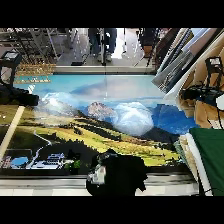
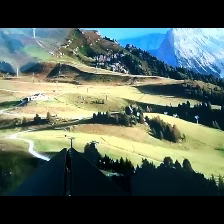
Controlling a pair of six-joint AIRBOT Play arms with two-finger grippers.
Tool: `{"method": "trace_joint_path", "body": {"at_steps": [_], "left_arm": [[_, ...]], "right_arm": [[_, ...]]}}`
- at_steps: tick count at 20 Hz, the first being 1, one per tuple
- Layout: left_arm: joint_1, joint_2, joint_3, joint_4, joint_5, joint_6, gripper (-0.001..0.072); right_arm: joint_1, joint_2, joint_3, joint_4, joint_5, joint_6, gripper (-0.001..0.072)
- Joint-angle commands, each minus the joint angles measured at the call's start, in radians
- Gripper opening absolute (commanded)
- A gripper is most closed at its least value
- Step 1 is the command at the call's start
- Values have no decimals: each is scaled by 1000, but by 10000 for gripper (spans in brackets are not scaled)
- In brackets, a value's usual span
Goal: Fold the clothes and pants, and hang the long-sleeved shirts on hangers.
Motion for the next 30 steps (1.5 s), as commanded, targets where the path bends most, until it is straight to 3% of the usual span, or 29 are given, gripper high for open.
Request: {"method": "trace_joint_path", "body": {"at_steps": [1, 17, 21, 23, 25, 28, 29, 30], "left_arm": [[0, 0, 0, 0, 0, 0, 6], [0, 0, 0, -1, 0, 0, 6], [0, -9, -2, -65, 10, 0, 12], [0, -31, -5, -133, -29, -13, 284], [1, -67, -6, -234, -127, -23, 297], [1, -105, -18, -387, -270, -13, 321], [1, -109, -35, -422, -297, -7, 397], [0, -110, -67, -456, -309, -7, 412]], "right_arm": [[0, 1, 1, 0, 0, 0, 39], [0, 1, 1, 0, 0, 0, 39], [2, 1, 1, 49, -1, 2, 39], [2, 2, 1, 215, -15, 15, 39], [2, 5, 1, 343, 27, 24, 39], [0, 9, 1, 230, 264, 24, 35], [0, 8, 1, 203, 345, 24, 36], [0, 8, 0, 179, 423, 24, 36]]}}
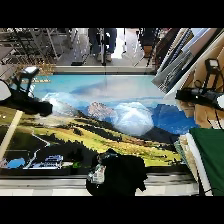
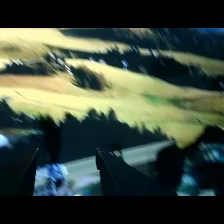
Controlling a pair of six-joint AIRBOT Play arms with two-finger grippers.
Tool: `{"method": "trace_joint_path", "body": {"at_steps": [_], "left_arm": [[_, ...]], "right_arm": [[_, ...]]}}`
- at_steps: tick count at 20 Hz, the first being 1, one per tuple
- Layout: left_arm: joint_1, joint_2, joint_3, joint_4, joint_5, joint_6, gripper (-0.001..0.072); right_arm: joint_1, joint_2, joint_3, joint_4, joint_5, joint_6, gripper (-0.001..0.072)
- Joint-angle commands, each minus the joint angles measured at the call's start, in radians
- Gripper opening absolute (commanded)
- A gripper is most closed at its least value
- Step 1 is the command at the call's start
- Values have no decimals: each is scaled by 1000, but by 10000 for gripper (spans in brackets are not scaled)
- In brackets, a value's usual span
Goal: Fold the clothes and pants, and hang the long-sleeved shirts on hangers.
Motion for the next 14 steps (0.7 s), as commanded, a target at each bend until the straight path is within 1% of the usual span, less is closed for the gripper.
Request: {"method": "trace_joint_path", "body": {"at_steps": [1, 2, 3, 4, 5, 7, 8, 9, 10, 11, 12, 14], "left_arm": [[0, -20, -72, -175, -109, 12, 413], [0, -20, -115, -213, -110, 56, 412], [0, -18, -168, -251, -110, 105, 371], [-3, -13, -227, -272, -111, 114, 263], [-10, 0, -294, -271, -103, 115, 212], [-35, 62, -463, -285, -28, 130, 214], [-58, 111, -551, -295, 30, 132, 214], [-86, 160, -624, -307, 84, 133, 219], [-127, 211, -689, -324, 134, 133, 327], [-171, 249, -734, -348, 167, 133, 542], [-223, 275, -771, -385, 196, 133, 682], [-328, 261, -803, -430, 224, 133, 688]], "right_arm": [[0, 1, -1, -44, 296, 3, 36], [0, 1, -1, -29, 345, 4, 36], [0, 1, -2, -19, 410, 3, 36], [0, 1, -12, -15, 446, 3, 35], [0, 2, -38, -3, 476, 3, 35], [0, 14, -137, 92, 503, 4, 38], [1, 29, -210, 172, 500, 1, 40], [1, 50, -304, 281, 489, -31, 40], [1, 73, -393, 373, 489, -80, 86], [9, 94, -478, 420, 490, -139, 366], [32, 109, -546, 391, 483, -150, 449], [111, 113, -642, 246, 445, -132, 456]]}}
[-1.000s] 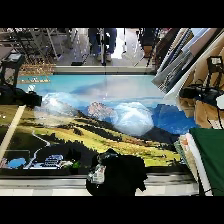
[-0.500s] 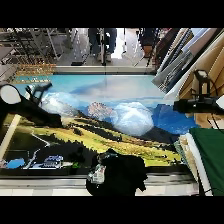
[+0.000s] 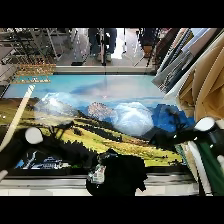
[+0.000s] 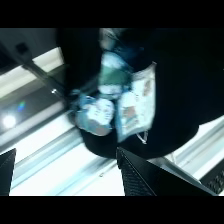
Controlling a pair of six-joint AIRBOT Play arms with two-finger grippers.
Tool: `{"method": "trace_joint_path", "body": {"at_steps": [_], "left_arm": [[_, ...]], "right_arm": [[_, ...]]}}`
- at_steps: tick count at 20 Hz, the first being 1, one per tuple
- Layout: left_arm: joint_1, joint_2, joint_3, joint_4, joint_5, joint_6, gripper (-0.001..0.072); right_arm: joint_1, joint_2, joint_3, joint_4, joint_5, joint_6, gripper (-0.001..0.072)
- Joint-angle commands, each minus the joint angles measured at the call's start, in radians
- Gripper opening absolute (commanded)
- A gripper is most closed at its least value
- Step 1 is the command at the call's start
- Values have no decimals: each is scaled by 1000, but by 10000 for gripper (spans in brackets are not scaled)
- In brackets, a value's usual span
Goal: Fold the clothes and pants, and hang the long-sleeved shirts on hangers.
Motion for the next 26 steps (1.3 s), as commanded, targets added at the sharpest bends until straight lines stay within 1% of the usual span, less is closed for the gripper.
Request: {"method": "trace_joint_path", "body": {"at_steps": [1, 2, 3, 5, 6, 7, 8, 9, 10, 11, 12, 13, 14, 15, 17, 18, 19, 21, 23, 25, 26], "left_arm": [[-169, 7, -97, -75, 107, 7, 687], [-210, -26, -97, -79, 136, 8, 687], [-246, -65, -97, -94, 159, 17, 686], [-286, -141, -97, -128, 163, 26, 684], [-294, -171, -97, -126, 164, 25, 659], [-294, -199, -97, -126, 170, 15, 544], [-288, -216, -97, -122, 194, -4, 424], [-285, -228, -96, -115, 234, -16, 235], [-283, -233, -95, -114, 271, -12, 11], [-280, -237, -92, -111, 295, -8, 7], [-278, -236, -84, -106, 294, -3, 7], [-272, -235, -64, -94, 267, 24, 5], [-261, -235, -32, -72, 232, 31, 5], [-245, -230, 17, -61, 188, 61, 4], [-195, -205, 163, -66, 93, 105, 4], [-161, -187, 268, -66, 47, 124, 3], [-123, -171, 382, -69, 13, 124, 3], [-29, -147, 653, -131, -35, 131, 3], [74, -137, 924, -241, -52, 124, 3], [157, -128, 1136, -328, -56, 95, 3], [182, -120, 1204, -341, -56, 77, 3]], "right_arm": [[108, 22, -199, -100, -60, -4, 474], [154, 16, -227, -132, -103, 3, 500], [193, 2, -240, -130, -143, 2, 499], [270, -39, -243, -131, -211, 2, 495], [301, -69, -243, -143, -233, 2, 469], [322, -98, -242, -159, -248, 2, 458], [335, -128, -242, -162, -264, 2, 430], [342, -149, -241, -159, -282, 0, 295], [341, -162, -239, -153, -298, -4, 188], [341, -162, -230, -169, -296, -10, 138], [341, -156, -206, -206, -269, -10, 63], [340, -144, -171, -245, -231, -7, 22], [340, -121, -121, -280, -188, -1, 21], [341, -93, -67, -297, -151, -1, 21], [341, -17, 68, -296, -61, 2, 21], [341, 29, 150, -278, -3, 19, 21], [342, 75, 232, -261, 45, 34, 20], [341, 167, 423, -206, 114, 40, 20], [341, 234, 655, -111, 117, 43, 20], [341, 260, 866, -13, 59, 43, 20], [341, 259, 966, 31, 26, 43, 20]]}}
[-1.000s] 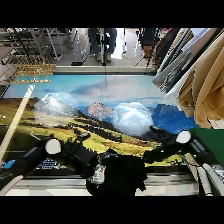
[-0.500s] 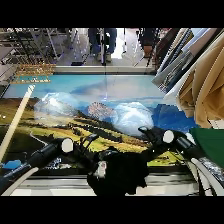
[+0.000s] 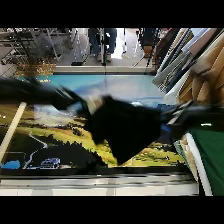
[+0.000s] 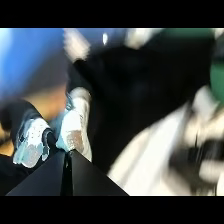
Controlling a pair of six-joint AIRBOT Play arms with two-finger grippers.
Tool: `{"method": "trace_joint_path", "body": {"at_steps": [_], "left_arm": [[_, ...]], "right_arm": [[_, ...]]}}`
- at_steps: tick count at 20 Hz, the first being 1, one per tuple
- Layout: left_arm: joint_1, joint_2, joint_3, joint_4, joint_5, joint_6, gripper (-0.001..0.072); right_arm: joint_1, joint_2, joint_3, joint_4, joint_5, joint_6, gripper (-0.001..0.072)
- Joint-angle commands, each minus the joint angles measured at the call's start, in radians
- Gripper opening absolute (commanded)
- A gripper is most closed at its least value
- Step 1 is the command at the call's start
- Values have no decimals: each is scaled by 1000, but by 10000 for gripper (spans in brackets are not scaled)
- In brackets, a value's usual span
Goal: Fold the clothes and pants, and hang the long-sleeved shirts on hangers.
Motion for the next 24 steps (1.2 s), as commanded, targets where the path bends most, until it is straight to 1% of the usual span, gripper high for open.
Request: {"method": "trace_joint_path", "body": {"at_steps": [1, 3, 5, 7, 9, 11, 13, 14, 15, 16, 17, 18, 19, 20, 22, 23, 24], "left_arm": [[117, 31, 315, -111, -28, -28, 4], [129, 64, 320, -106, -21, -21, 4], [129, 65, 319, -81, -23, -13, 4], [132, 44, 303, 35, -5, -13, 4], [145, -11, 255, 173, 61, -13, 3], [166, -127, 209, 235, 124, 16, 6], [186, -303, 198, 233, 162, 93, 6], [196, -404, 198, 233, 196, 114, 6], [208, -495, 198, 231, 233, 117, 7], [219, -583, 199, 231, 248, 117, 124], [233, -647, 199, 233, 225, 117, 414], [252, -693, 198, 234, 153, 108, 494], [271, -719, 198, 235, 68, 74, 486], [291, -737, 198, 251, -12, 21, 453], [314, -750, 184, 290, -108, -105, 448], [316, -749, 163, 272, -137, -127, 448], [312, -749, 135, 246, -164, -127, 449]], "right_arm": [[1, 42, 356, 163, -70, -1, 20], [1, 30, 452, 180, -122, -32, 20], [1, 8, 475, 161, -192, -74, 20], [0, -58, 475, 73, -253, -80, 19], [0, -182, 464, 0, -275, -55, 19], [1, -352, 442, 16, -274, -48, 19], [1, -555, 432, 36, -285, -48, 19], [1, -653, 432, 23, -314, -46, 20], [-1, -756, 432, 11, -367, -29, 21], [-6, -842, 432, 8, -417, 9, 25], [-16, -911, 432, 4, -443, 62, 171], [-33, -966, 432, 1, -427, 122, 448], [-51, -1002, 431, 1, -384, 140, 450], [-69, -1020, 429, 1, -350, 139, 440], [-99, -1023, 402, 4, -307, 141, 440], [-113, -1023, 385, 10, -270, 151, 440], [-121, -1023, 361, 27, -224, 155, 441]]}}
